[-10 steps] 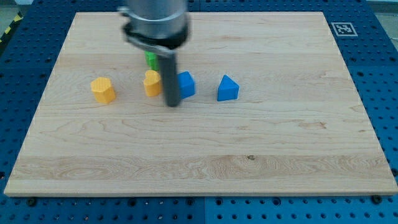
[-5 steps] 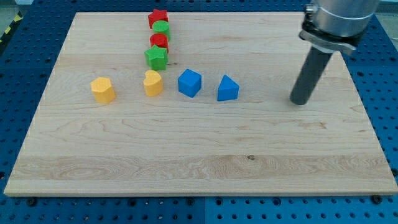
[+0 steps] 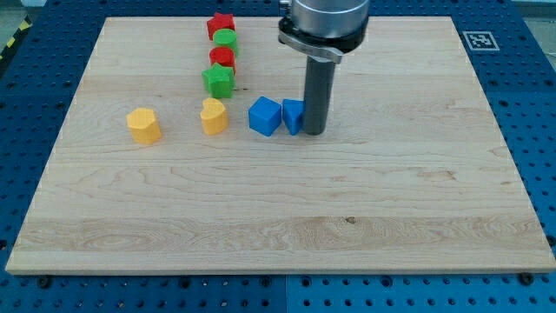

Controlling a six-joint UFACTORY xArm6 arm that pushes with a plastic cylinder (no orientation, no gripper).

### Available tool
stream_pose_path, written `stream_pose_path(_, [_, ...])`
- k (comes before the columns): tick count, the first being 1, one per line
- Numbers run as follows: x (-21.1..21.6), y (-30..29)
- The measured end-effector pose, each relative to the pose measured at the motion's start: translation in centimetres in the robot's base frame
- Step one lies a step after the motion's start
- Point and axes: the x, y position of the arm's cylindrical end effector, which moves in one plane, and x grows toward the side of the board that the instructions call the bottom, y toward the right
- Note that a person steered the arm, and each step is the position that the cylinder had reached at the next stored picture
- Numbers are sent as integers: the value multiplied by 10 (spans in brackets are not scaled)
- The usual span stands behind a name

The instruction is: Push the blue cube along with yellow heart and the yellow hexagon towards center left

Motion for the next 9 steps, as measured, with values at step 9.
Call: stream_pose_path(9, [-23,-127])
